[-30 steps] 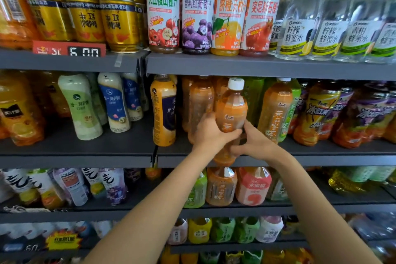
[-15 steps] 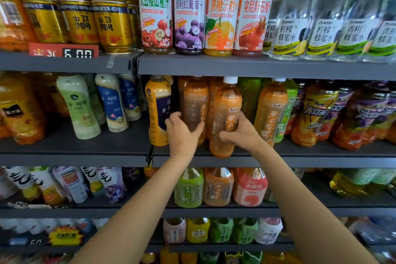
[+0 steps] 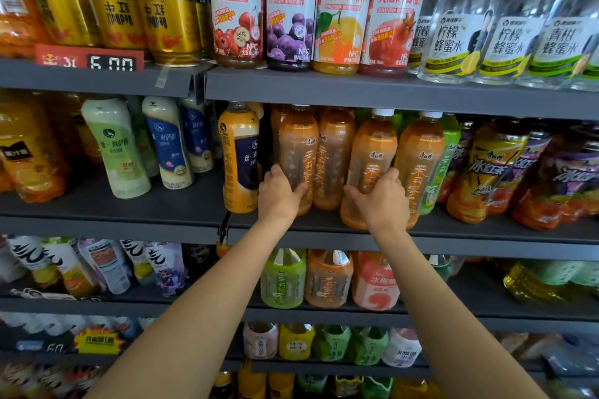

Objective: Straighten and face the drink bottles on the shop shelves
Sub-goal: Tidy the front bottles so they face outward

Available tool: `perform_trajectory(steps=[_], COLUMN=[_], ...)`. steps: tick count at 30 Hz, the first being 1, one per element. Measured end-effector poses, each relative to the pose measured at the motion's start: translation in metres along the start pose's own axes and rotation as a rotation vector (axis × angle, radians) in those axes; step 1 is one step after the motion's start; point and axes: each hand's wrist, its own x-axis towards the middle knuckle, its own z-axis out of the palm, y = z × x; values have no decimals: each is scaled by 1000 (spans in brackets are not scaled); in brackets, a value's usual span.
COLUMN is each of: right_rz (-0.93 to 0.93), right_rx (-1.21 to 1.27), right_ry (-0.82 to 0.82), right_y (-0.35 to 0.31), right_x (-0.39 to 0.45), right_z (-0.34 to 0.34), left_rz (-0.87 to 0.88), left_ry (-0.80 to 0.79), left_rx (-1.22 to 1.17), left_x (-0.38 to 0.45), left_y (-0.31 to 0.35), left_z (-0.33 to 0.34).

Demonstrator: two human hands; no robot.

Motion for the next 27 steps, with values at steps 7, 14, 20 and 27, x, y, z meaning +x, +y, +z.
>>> perform_trajectory(steps=[7,14,20,27], right_rz=[-19,-349,-559,-260], right_rx=[-39,137,236,270], right_ry=[19,356,-99,-340], right_y=[-2,-8,-67,-113], right_x=[-6,-39,-52,-46], right_z=[5,10,48,99], left_rz=[44,131,23,47], left_ry=[72,537,81,-86], left_rx=[-46,-224,-285,-242], left_x=[-9,-24,10,34], left_y=[-4,-40,-67,-88], left_z=[3,-31,-58,-68])
